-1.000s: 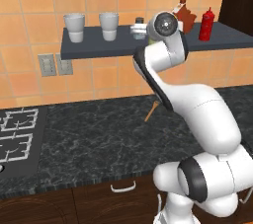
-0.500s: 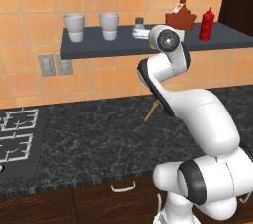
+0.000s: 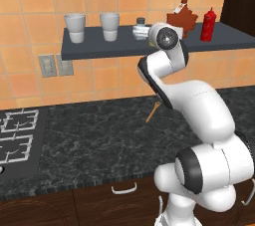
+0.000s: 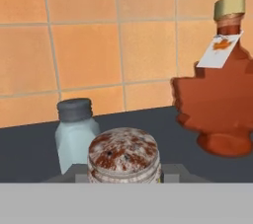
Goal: Put the shaker and condiment bottle from the counter next to their counterparts in the cabinet.
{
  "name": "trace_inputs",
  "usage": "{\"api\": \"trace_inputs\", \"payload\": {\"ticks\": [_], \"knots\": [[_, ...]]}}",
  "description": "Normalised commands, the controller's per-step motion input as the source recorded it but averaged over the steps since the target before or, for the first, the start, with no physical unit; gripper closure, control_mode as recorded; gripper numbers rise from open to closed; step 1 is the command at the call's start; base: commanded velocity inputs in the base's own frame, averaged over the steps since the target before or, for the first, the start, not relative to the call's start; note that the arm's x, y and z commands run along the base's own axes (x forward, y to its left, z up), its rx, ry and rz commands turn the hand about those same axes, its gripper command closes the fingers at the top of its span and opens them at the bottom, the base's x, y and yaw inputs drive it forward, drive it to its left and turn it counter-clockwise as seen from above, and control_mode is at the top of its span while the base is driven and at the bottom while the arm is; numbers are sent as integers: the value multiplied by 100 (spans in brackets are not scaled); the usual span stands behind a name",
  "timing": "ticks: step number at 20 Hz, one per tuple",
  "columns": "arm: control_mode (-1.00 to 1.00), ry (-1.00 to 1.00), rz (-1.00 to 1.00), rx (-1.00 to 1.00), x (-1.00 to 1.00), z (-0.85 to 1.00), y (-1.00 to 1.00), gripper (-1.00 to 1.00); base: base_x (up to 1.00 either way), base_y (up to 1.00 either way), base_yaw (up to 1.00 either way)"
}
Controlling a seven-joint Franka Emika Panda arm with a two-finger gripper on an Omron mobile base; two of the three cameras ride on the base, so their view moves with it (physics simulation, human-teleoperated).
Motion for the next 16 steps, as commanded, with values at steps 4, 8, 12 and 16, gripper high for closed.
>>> {"api": "trace_inputs", "payload": {"ticks": [4, 8, 12, 16], "knots": [[-100, 0, 2, 0, 46, -29, 0, 100, 0, 0, 0], [-100, 0, 3, 0, 48, -42, 0, 100, 0, 0, 0], [-100, -2, 4, 0, 35, -37, 0, 100, 0, 0, 0], [-100, -5, 3, 0, 27, -34, 0, 100, 0, 0, 0]]}}
